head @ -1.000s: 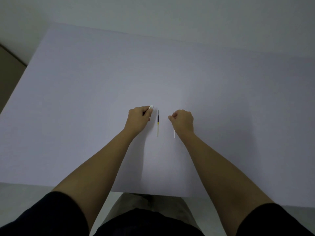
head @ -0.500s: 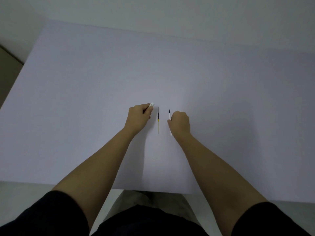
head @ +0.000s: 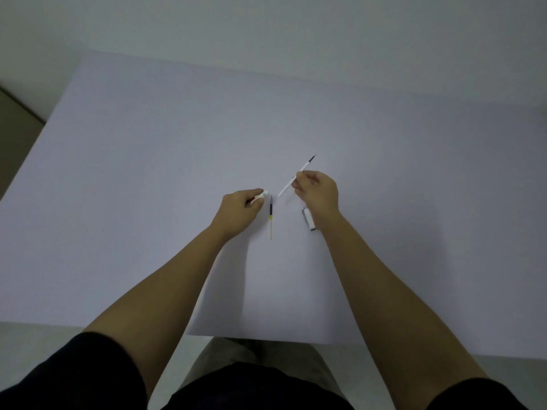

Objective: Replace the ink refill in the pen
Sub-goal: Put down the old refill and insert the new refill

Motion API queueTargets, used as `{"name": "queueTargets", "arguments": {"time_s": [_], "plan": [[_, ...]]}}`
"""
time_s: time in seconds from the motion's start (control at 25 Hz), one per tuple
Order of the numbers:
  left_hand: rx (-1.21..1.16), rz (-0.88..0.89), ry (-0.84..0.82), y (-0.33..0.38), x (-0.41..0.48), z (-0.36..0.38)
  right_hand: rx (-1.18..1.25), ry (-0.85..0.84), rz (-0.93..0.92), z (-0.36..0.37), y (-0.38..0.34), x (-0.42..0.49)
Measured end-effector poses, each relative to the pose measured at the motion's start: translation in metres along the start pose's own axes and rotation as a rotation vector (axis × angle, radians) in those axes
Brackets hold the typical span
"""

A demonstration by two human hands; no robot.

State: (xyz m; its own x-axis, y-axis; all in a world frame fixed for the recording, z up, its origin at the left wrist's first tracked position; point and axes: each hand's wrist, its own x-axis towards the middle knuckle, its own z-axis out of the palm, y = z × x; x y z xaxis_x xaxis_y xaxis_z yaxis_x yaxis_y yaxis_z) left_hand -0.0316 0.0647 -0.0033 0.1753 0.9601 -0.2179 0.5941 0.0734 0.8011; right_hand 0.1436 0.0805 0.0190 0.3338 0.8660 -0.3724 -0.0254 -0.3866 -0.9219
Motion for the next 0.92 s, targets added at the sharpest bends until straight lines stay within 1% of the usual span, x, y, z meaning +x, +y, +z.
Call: {"name": "queueTargets", "arguments": {"time_s": [0.12, 0.28, 0.76, 0.92], "plan": [[-0.064, 0.0, 0.0, 0.01, -0.001, -0.002, 0.201, -0.02, -0.023, -0.011, -0.006, -0.003], [-0.096, 0.027, -0.019, 0.021, -0.001, 0.0, 0.33, -0.013, -0.033, -0.017, -0.004, -0.009], [-0.138, 0.029, -0.038, 0.03, -0.004, -0.001, 0.407, -0.013, -0.051, -0.019, 0.004, -0.019], [-0.158, 0.052, -0.064, 0.031, -0.006, -0.004, 0.364, -0.018, -0.063, -0.019, 0.007, -0.023]]}}
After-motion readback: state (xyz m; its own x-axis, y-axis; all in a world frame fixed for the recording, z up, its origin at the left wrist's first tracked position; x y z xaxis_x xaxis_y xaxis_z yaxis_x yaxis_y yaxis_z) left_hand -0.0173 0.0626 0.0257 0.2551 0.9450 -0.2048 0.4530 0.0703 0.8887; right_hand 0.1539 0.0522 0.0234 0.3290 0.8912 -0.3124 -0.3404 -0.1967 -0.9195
